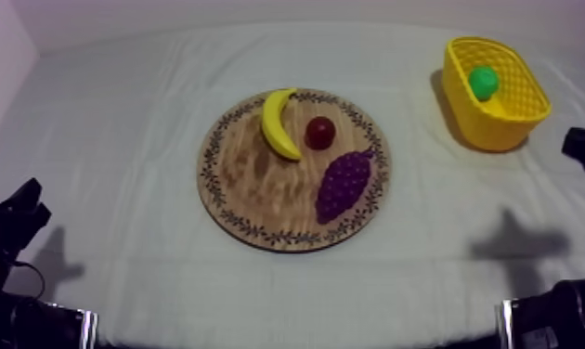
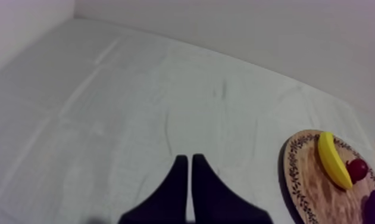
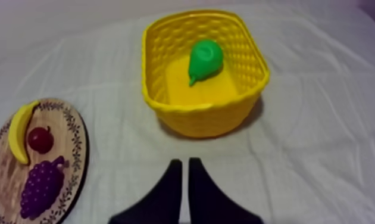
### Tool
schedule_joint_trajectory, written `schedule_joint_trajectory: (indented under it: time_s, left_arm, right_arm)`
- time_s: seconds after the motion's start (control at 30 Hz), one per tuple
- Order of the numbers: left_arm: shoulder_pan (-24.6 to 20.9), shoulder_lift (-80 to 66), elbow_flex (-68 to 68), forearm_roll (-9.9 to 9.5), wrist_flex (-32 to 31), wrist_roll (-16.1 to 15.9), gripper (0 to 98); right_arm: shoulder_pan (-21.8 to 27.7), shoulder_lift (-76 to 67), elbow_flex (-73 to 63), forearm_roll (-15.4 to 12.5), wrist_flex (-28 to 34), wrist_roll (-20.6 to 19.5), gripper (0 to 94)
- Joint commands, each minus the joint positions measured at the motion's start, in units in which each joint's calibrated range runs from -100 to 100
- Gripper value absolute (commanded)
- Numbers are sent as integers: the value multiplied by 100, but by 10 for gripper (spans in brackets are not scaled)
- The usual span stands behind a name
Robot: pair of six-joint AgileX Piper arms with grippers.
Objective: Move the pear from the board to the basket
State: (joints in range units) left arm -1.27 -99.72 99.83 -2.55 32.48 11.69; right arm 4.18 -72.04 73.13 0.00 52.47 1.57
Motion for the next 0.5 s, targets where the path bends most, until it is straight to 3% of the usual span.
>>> schedule_joint_trajectory:
  time_s: [0.0, 0.1, 0.27, 0.37, 0.47]
  left_arm:
    - [0, -2, -5, -1, 1, 2, 1]
    - [0, -2, -5, -1, 1, -1, 1]
    - [0, -2, -5, -1, 1, 2, 1]
    - [0, -2, -5, -1, 1, 3, 1]
    - [0, -2, -5, -1, 1, 2, 1]
  right_arm:
    - [-5, -1034, 1324, -45, -1050, 79, 18]
    - [9, -1426, 2166, -247, -1771, 340, 10]
    - [-6, -1882, 2573, -361, -1582, 391, 7]
    - [-17, -2088, 2626, -248, -1553, 213, 6]
    - [-91, -2261, 2644, -193, -1562, 340, 6]
